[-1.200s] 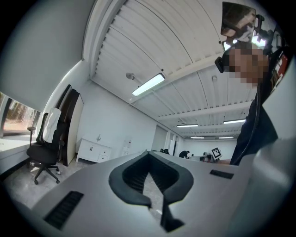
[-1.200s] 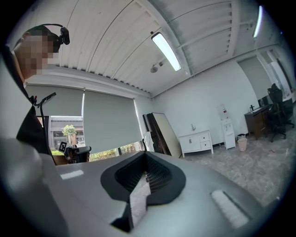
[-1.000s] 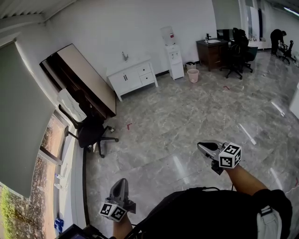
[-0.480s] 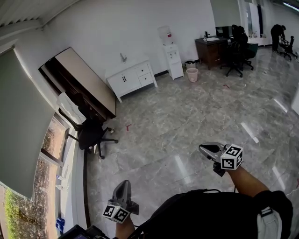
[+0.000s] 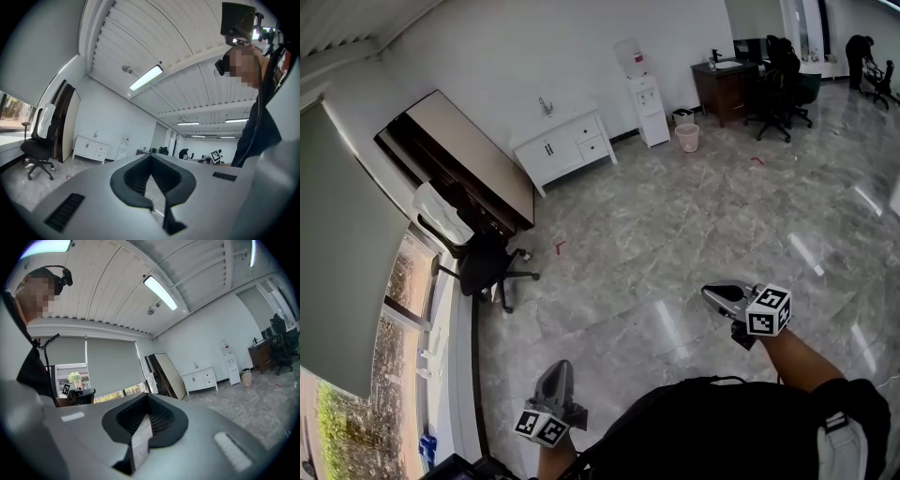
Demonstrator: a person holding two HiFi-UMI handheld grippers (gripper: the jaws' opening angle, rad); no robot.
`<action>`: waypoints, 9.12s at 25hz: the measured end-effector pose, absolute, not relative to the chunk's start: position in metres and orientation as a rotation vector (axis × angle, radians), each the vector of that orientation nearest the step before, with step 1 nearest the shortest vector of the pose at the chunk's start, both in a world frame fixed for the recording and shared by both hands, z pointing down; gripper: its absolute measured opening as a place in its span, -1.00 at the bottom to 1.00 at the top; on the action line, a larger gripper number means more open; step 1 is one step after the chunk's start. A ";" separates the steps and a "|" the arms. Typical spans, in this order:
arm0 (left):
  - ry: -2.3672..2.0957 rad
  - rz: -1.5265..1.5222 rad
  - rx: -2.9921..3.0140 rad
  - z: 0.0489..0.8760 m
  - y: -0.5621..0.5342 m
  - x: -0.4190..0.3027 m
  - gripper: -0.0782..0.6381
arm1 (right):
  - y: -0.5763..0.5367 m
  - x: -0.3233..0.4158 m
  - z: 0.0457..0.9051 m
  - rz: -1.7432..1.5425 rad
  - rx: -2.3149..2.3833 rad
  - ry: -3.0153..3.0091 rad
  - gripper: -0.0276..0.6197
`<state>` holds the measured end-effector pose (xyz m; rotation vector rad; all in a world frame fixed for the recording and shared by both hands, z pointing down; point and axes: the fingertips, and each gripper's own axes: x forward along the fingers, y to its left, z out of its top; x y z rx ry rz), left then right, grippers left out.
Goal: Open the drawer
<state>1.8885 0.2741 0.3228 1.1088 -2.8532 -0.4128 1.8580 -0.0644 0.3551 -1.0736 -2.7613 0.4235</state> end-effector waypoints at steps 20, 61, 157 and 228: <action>-2.914 -0.479 1.258 0.307 0.477 1.742 -0.80 | 0.125 1.743 0.328 0.365 -0.931 -2.871 -0.91; -3.006 -0.465 0.977 0.313 0.358 1.518 -0.81 | 0.011 1.472 0.347 0.357 -1.165 -2.746 -0.91; -2.969 -0.499 0.971 0.319 0.429 0.885 -0.80 | 0.074 0.828 0.321 0.337 -1.171 -2.806 -0.90; -2.958 -0.506 1.006 0.311 0.301 0.416 -0.81 | -0.046 0.359 0.322 0.323 -1.170 -2.789 -0.90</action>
